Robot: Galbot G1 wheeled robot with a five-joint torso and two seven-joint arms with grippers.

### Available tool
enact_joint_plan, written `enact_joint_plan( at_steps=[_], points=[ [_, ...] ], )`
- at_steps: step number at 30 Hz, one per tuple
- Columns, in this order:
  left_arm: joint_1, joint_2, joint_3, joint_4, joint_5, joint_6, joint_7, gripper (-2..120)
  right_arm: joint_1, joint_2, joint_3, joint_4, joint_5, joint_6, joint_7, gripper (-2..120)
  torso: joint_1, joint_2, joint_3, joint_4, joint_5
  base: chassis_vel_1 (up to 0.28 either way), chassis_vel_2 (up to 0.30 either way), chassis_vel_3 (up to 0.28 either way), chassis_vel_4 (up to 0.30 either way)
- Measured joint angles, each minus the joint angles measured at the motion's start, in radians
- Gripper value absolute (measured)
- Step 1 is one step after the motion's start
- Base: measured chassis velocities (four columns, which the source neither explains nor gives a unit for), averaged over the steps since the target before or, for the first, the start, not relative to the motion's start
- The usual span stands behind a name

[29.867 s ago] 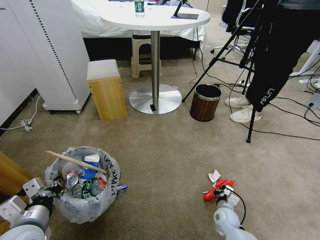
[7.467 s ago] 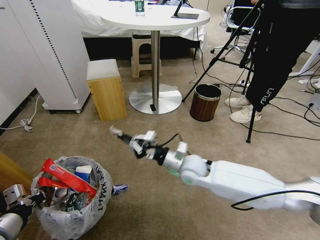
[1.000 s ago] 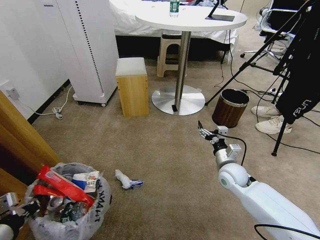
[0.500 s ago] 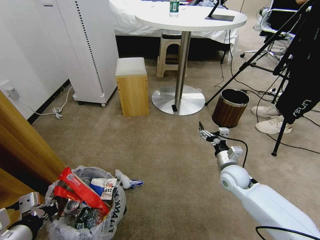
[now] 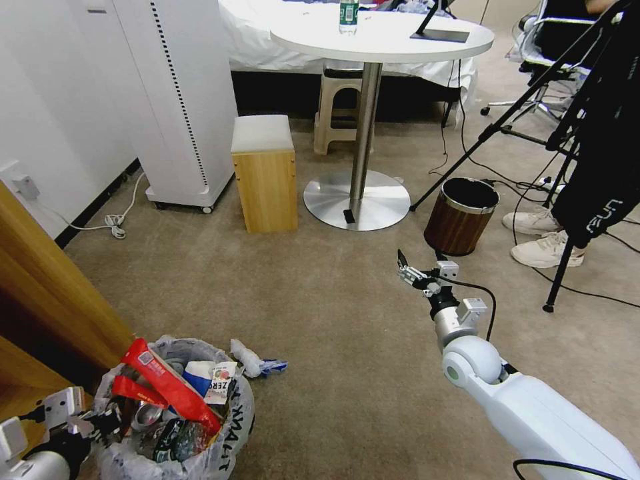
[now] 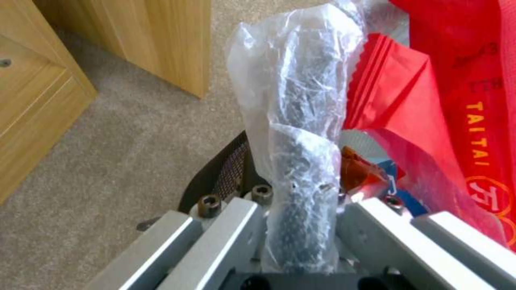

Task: Pick up the trash bin and place the garbage on the floor into it.

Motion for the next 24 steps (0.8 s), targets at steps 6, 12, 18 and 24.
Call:
enact_joint_plan(
  at_steps=[6,12,18,24],
  points=[
    [-0.001,0.0,-0.006,0.006,-0.004,0.0,0.0,1,-0.009,0.0,0.005,0.0,0.0,-0.002,-0.015,100,0.0,0.0,0.0,0.0,0.0,0.0,0.0,0.0,0.0],
    [-0.009,0.01,-0.028,0.018,-0.016,0.0,-0.001,1,-0.011,0.002,0.001,0.003,-0.008,-0.002,-0.019,100,0.0,0.0,0.0,0.0,0.0,0.0,0.0,0.0,0.0],
    [-0.013,0.008,-0.034,0.026,-0.018,-0.002,-0.003,1,-0.012,0.0,0.0,0.006,-0.012,-0.002,-0.02,100,0.0,0.0,0.0,0.0,0.0,-0.03,0.035,0.038,-0.036],
    [-0.015,0.004,-0.037,0.034,-0.019,-0.003,-0.005,1,-0.01,-0.001,-0.003,0.006,-0.012,-0.001,-0.02,100,0.0,0.0,0.0,0.0,-0.0001,-0.032,0.034,0.028,-0.025]
  ],
)
